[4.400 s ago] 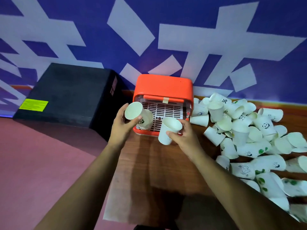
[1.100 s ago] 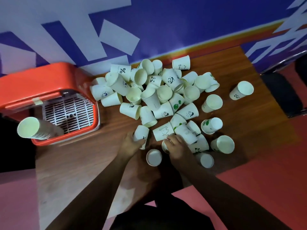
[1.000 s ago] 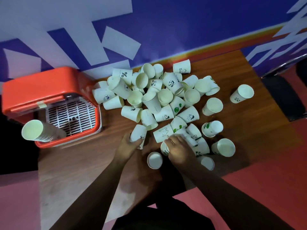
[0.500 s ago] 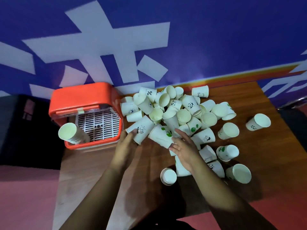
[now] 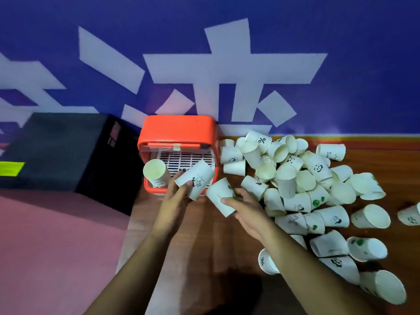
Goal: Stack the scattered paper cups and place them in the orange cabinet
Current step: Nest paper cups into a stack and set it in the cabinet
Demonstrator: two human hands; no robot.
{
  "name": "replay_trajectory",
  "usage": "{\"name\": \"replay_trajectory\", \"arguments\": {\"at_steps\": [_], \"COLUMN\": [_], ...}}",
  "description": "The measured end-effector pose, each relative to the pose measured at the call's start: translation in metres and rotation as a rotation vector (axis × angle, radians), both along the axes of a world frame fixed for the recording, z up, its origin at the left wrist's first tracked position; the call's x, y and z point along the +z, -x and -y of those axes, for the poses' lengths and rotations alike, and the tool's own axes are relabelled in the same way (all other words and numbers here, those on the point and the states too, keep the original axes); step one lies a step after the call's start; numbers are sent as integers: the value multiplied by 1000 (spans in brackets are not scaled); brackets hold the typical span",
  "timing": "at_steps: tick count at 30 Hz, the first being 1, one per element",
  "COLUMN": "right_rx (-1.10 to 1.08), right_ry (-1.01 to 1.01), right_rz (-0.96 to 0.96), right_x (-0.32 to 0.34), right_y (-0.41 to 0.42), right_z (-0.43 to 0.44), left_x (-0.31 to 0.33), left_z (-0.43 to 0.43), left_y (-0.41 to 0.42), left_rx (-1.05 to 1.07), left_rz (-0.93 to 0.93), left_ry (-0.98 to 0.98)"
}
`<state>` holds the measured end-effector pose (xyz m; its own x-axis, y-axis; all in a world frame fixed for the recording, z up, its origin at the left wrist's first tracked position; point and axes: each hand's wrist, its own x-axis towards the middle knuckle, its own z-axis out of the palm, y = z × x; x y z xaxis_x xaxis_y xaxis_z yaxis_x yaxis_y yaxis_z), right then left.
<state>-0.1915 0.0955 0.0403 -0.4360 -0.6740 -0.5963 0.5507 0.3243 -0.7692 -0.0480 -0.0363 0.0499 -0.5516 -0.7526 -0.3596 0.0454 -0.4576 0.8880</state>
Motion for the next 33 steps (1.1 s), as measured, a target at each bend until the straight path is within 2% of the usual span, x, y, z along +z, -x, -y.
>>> {"name": "replay_trajectory", "arguments": {"at_steps": [5, 8, 12, 17, 23, 29, 33], "right_rx": [71, 69, 145, 204, 169, 228, 160], "right_ry": [206, 212, 173, 177, 79, 92, 8], "right_rz": [354, 363, 40, -228, -719, -970, -981], "right_x": [13, 28, 32, 26, 10, -12, -19], "right_y": [-10, -20, -41, -62, -78, -100, -104], "right_z": [50, 90, 139, 177, 196, 205, 215], "left_x": [7, 4, -4, -12, -20, -24, -23], "left_z": [43, 65, 85, 108, 132, 147, 159], "left_y": [-59, -88, -113, -141, -153, -148, -142], "left_rx": [135, 191, 296, 203, 189, 210, 200], "left_rz": [33, 61, 158, 234, 220, 217, 191], "left_ry": [56, 55, 89, 207, 223, 238, 244]}}
